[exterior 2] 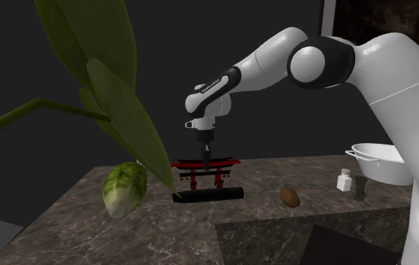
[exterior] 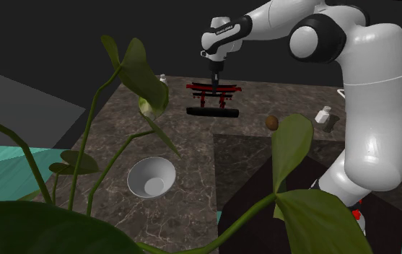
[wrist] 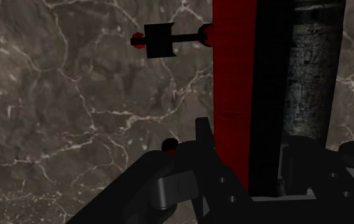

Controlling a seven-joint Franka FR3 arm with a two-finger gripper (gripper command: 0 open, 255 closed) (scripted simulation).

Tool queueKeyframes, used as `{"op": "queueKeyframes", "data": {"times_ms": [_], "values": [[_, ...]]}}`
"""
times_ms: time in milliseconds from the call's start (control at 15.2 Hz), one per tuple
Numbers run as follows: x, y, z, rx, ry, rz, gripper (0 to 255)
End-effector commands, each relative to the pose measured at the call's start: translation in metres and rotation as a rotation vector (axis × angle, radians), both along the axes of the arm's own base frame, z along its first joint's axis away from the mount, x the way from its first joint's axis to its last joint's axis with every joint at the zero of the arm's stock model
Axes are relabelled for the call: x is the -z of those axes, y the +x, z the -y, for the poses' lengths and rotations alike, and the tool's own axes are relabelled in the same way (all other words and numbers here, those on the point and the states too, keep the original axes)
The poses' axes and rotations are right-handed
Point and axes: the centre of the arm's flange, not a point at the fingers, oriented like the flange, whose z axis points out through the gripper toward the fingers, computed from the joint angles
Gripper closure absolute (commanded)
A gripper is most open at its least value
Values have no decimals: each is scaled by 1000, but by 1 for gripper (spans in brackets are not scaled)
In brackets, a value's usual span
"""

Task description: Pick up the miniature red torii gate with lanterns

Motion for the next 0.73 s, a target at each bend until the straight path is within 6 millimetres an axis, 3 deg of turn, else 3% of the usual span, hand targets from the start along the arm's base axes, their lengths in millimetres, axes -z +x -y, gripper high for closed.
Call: {"op": "queueKeyframes", "data": {"times_ms": [0,660], "values": [[-5,0,0,0,0,-1,255],[-57,0,0,0,0,-1,255]]}}
